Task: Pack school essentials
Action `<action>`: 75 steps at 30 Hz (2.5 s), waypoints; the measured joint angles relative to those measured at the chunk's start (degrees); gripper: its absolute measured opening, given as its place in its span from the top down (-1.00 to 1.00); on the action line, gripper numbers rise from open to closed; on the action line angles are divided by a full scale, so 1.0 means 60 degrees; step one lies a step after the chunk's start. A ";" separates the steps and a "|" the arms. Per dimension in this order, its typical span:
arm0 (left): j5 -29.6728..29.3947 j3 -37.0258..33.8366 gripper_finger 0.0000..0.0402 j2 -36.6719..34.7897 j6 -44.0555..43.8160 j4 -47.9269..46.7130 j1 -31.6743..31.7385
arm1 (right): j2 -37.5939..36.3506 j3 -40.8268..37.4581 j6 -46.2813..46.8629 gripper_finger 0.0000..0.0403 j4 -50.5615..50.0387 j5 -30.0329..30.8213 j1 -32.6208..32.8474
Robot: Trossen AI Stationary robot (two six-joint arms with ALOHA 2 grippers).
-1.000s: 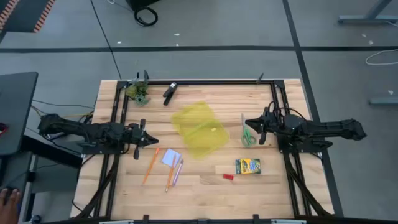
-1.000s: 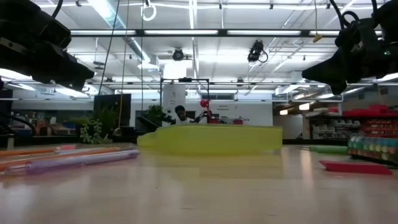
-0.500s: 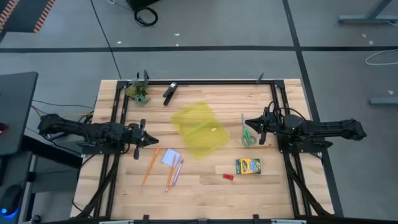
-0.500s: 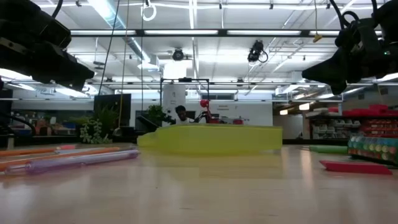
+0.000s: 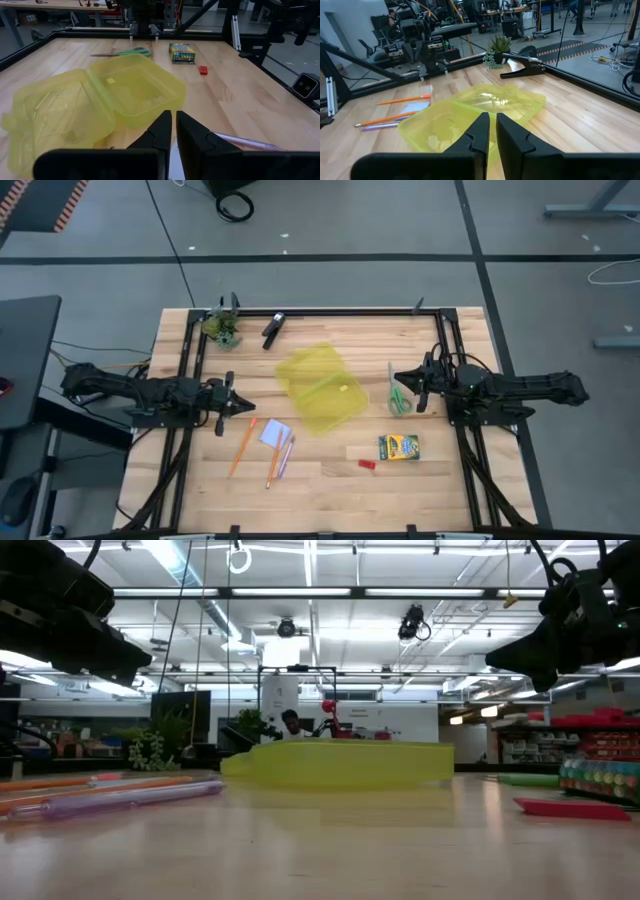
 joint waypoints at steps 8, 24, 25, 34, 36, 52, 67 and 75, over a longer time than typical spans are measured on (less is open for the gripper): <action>0.0000 0.0000 0.87 -0.0003 -0.0001 0.0003 -0.0002 | 0.0002 0.0000 0.0000 0.81 0.0001 0.0000 0.0000; 0.0004 0.0000 0.87 -0.0001 -0.3180 0.0007 0.0000 | 0.0004 0.0000 0.0000 0.81 -0.0002 0.0000 0.0000; 0.0004 0.0000 0.87 0.0000 -0.3177 0.0007 0.0000 | 0.0002 0.0000 0.0000 0.81 -0.0001 0.0000 0.0000; 0.0004 -0.0001 0.82 -0.0001 -0.3192 0.0003 -0.0001 | 0.0001 0.0001 0.0000 0.81 -0.0002 0.0000 0.0000; -0.0008 0.0000 0.83 0.0000 -0.3462 0.0251 0.0004 | 0.0004 0.0002 0.0000 0.81 -0.0001 0.0000 0.0000; -0.0076 0.0000 0.82 0.0000 -0.2713 0.1987 0.0008 | 0.0004 0.0000 0.0000 0.81 0.0001 0.0000 0.0000; -0.0080 0.0000 0.86 0.0000 -0.1486 0.2382 -0.0011 | 0.0000 0.0000 0.0007 0.81 0.0049 0.0003 0.0000; -0.0076 0.0000 0.84 0.0000 -0.0391 0.2348 -0.0248 | 0.0003 -0.0011 0.1558 0.81 0.0489 0.0004 0.0004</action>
